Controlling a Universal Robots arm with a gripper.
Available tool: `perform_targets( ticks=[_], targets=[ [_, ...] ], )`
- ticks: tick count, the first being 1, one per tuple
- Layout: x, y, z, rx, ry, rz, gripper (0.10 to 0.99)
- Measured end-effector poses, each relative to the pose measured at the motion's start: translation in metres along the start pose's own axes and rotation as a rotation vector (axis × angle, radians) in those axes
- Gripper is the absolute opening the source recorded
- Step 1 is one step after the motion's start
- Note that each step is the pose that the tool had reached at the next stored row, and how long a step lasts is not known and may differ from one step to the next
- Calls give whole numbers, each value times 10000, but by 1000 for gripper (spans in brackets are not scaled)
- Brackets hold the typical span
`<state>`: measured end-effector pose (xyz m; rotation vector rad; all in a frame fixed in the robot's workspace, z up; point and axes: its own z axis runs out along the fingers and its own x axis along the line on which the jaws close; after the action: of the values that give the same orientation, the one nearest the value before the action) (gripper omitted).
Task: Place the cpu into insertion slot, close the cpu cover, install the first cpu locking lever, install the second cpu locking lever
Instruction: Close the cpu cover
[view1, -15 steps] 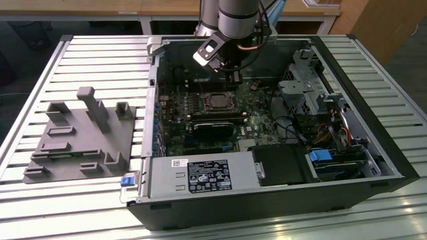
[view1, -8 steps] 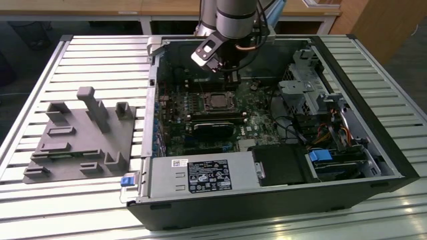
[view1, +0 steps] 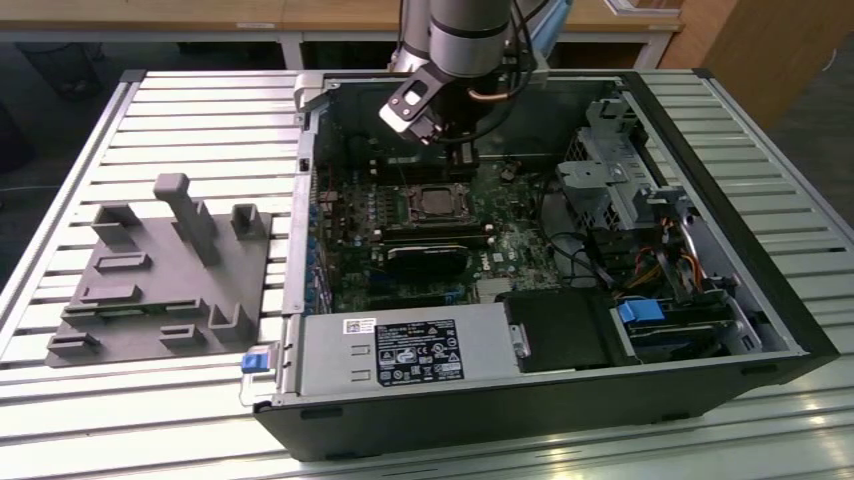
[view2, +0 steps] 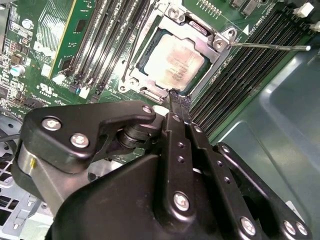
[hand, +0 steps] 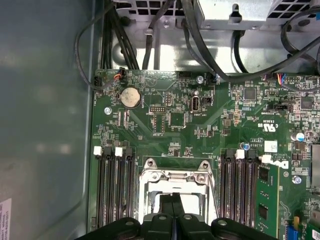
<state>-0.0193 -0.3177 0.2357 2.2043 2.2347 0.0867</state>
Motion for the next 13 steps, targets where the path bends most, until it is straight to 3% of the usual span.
perform_targets(
  ticks=[13],
  targets=[
    [1, -67, -3, 0, 0, 0, 118]
  ],
)
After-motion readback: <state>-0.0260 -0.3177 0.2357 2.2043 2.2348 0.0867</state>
